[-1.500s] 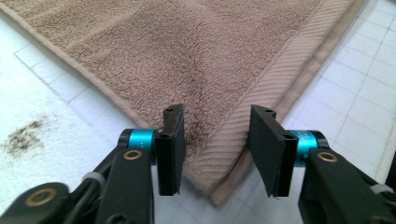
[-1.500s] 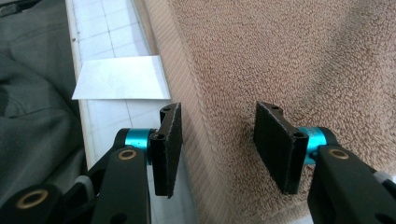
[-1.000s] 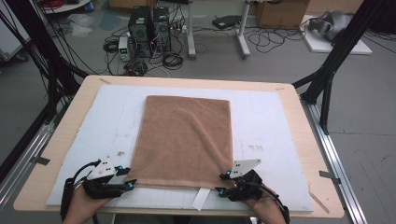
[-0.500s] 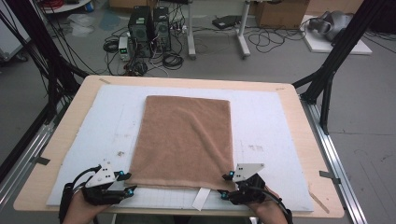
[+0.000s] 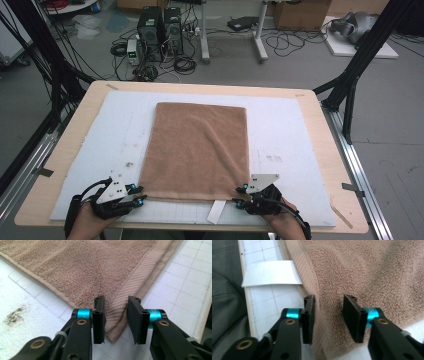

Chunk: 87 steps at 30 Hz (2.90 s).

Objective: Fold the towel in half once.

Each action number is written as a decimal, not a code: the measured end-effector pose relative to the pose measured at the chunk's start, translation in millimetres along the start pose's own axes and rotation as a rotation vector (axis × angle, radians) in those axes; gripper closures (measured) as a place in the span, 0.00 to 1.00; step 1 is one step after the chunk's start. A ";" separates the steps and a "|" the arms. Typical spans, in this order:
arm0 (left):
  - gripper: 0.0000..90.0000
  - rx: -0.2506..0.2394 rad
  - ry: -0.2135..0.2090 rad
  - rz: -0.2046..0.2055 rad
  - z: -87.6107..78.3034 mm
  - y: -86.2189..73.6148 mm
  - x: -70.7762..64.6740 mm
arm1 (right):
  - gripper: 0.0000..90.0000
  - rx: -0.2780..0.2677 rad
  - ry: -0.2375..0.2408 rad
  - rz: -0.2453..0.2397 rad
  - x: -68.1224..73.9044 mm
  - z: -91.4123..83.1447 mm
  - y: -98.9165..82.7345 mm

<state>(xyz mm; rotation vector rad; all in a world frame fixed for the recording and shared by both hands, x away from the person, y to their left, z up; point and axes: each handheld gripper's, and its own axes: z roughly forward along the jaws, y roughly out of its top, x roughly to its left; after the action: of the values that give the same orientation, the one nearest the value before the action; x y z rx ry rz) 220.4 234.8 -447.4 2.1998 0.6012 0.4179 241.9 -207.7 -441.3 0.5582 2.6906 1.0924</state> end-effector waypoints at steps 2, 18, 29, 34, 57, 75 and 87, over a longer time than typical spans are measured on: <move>0.78 -0.004 -0.003 0.005 0.2 -0.4 0.2 | 0.74 0.007 0.000 0.003 -0.6 -0.2 0.8; 0.97 -0.002 -0.014 -0.018 -2.5 5.4 1.7 | 0.88 0.004 0.043 0.025 -8.4 -4.0 7.5; 0.97 -0.012 -0.020 -0.018 -9.0 3.9 -0.4 | 0.88 -0.007 0.050 0.023 -6.3 -9.1 9.1; 0.98 -0.021 -0.031 -0.029 -12.6 4.2 -0.6 | 0.88 -0.015 0.066 0.024 -3.9 -11.9 8.6; 0.79 -0.032 -0.066 -0.022 -53.2 -8.7 -49.9 | 0.70 -0.067 0.182 0.063 32.8 -43.1 -1.7; 0.54 -0.114 -0.021 -0.110 -37.3 25.7 -2.7 | 0.40 -0.149 0.034 0.180 -19.4 -43.7 20.8; 0.44 -0.127 -0.021 -0.148 -27.7 42.8 19.0 | 0.29 -0.167 -0.018 0.186 -44.0 -38.5 42.8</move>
<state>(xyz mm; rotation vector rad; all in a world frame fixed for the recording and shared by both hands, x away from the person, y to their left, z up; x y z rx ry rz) 234.9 238.1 -395.1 2.0213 0.7015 0.3459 281.9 -221.8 -382.6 0.7958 2.5414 1.3367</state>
